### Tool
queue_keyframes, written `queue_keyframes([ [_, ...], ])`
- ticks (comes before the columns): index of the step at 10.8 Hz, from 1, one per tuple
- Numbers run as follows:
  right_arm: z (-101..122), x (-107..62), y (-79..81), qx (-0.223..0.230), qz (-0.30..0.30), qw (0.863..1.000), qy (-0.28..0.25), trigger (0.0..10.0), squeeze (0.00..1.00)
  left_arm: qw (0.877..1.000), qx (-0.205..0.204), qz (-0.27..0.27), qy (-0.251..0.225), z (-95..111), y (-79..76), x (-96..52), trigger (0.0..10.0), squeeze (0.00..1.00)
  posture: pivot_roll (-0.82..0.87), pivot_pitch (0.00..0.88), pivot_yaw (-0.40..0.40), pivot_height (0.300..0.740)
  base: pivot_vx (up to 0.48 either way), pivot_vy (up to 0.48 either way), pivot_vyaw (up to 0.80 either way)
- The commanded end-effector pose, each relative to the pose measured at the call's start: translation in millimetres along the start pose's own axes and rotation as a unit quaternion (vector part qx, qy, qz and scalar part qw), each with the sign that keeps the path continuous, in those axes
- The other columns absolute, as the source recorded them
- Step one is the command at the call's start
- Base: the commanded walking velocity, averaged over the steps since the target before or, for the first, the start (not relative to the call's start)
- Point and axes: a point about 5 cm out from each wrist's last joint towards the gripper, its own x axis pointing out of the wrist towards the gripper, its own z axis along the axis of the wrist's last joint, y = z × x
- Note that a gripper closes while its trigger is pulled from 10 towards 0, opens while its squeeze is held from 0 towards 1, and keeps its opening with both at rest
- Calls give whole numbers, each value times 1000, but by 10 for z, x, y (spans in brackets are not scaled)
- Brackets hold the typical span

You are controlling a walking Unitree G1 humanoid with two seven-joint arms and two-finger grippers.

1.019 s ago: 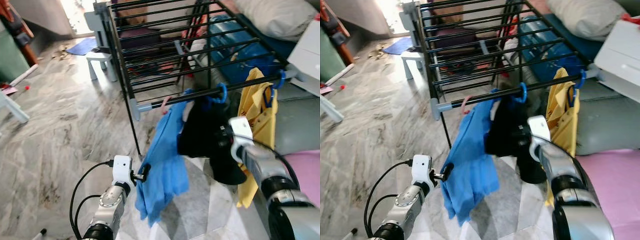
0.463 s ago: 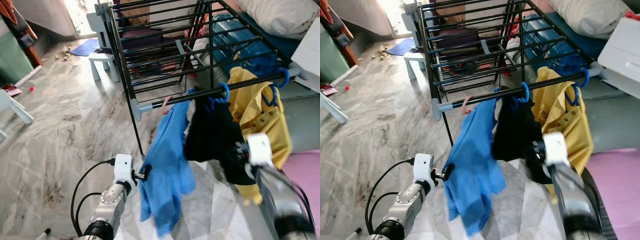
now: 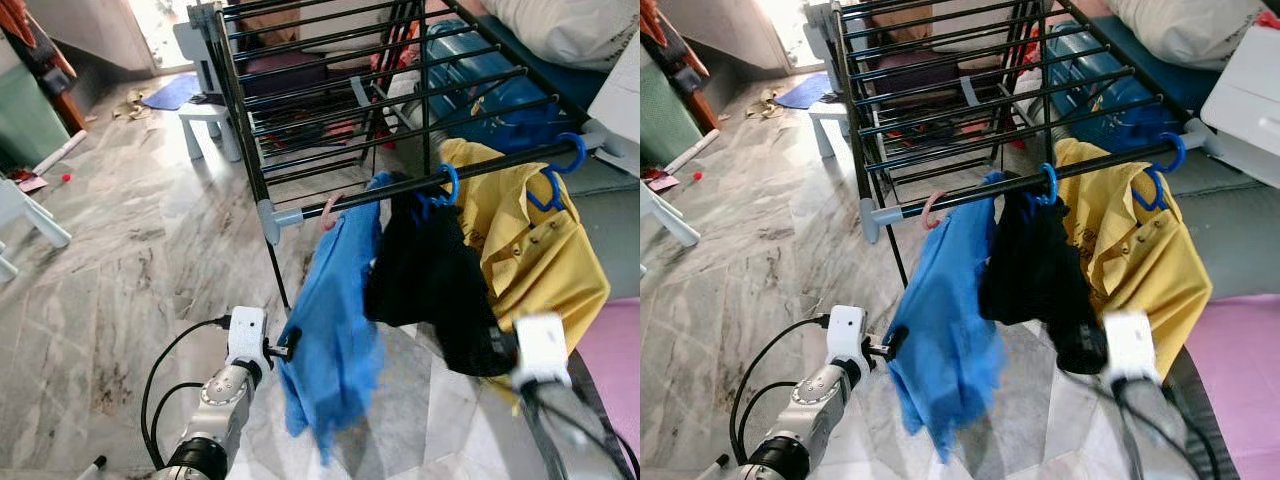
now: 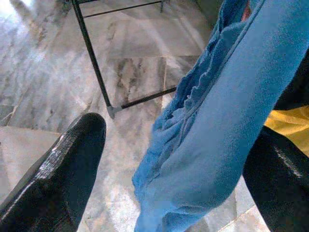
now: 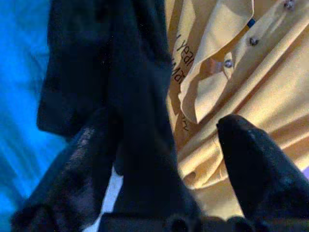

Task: Hang hanger

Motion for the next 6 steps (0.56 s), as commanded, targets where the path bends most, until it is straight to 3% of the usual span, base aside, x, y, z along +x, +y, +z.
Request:
queue_keyframes([
  [1, 47, -11, 33, -15, -5, 1000, -12, 10000, 973, 1000, 5, 13, 4, -14, 62, -10, 10000, 0, -144, 23, 107, 740, 0, 0, 0],
  [2, -26, -40, 76, -5, -12, 1000, 7, 10000, 835, 1000, 7, 14, 8, -39, 50, -14, 10000, 0, -147, 19, 104, 740, 0, 0, 0],
  [3, -38, -51, 141, 2, -4, 1000, 8, 10000, 220, 1000, 7, 15, 12, -51, 43, -11, 10000, 0, -150, 17, 105, 740, 0, 0, 0],
  [4, -52, -54, 205, 6, 4, 1000, 12, 10000, 0, 1000, 8, 14, 13, -45, 34, -4, 10000, 0, -155, 14, 107, 740, -244, 0, 0],
  [6, -116, -106, 297, 28, 14, 999, 26, 10000, 0, 1000, 17, 11, 11, -14, 24, 15, 10000, 0, -159, 10, 113, 740, -274, 0, 0],
])
